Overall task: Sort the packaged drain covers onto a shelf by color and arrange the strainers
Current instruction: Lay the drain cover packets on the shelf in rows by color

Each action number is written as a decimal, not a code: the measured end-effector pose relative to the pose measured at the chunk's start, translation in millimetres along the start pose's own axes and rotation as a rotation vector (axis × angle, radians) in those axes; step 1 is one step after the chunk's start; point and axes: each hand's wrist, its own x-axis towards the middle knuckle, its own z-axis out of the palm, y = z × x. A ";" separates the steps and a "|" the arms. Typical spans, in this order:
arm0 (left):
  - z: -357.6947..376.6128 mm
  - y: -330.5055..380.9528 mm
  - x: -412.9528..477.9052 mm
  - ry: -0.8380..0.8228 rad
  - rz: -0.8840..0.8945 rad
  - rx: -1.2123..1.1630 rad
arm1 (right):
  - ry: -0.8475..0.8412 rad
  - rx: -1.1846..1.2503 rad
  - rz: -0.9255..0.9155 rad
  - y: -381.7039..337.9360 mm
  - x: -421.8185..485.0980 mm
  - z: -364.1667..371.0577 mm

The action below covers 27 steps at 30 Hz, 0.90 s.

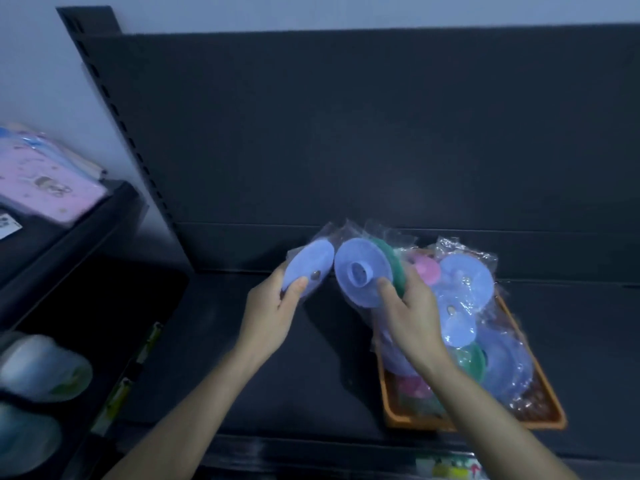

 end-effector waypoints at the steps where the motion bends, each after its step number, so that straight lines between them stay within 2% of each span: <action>1: -7.1 -12.4 2.1 -0.026 -0.002 0.022 | -0.021 -0.029 -0.007 1.8 -3.1 12.6; 5: -25.5 -60.6 5.7 -0.089 0.051 0.165 | -0.122 -0.198 -0.066 16.4 -10.7 54.0; 9: -29.1 -106.8 13.8 -0.136 0.078 0.409 | -0.320 -0.620 0.003 36.8 -12.9 86.2; 12: -30.8 -125.4 14.3 -0.225 0.069 0.505 | -0.442 -0.808 -0.086 45.1 -14.9 103.9; 15: -35.8 -129.6 14.2 -0.353 0.099 0.507 | -0.532 -0.908 -0.124 51.2 -22.2 114.3; 17: -41.6 -132.0 14.9 -0.474 0.051 0.445 | -0.601 -0.968 -0.078 57.4 -24.2 115.3; 19: -48.6 -134.5 17.1 -0.539 -0.025 0.320 | -0.628 -0.926 0.000 58.4 -20.6 114.0; 20: -51.2 -137.1 18.0 -0.515 -0.037 0.248 | -0.630 -0.877 0.046 55.7 -17.8 113.0; 22: -56.3 -141.7 20.3 -0.367 -0.052 0.156 | -0.577 -0.790 0.078 47.2 -11.8 112.5; 25: -59.6 -146.9 27.8 -0.167 -0.180 0.209 | -0.502 -0.789 -0.088 36.7 -6.2 121.2; 27: -57.7 -150.8 34.4 -0.192 -0.285 0.255 | -0.590 -0.786 -0.201 36.6 -5.3 133.8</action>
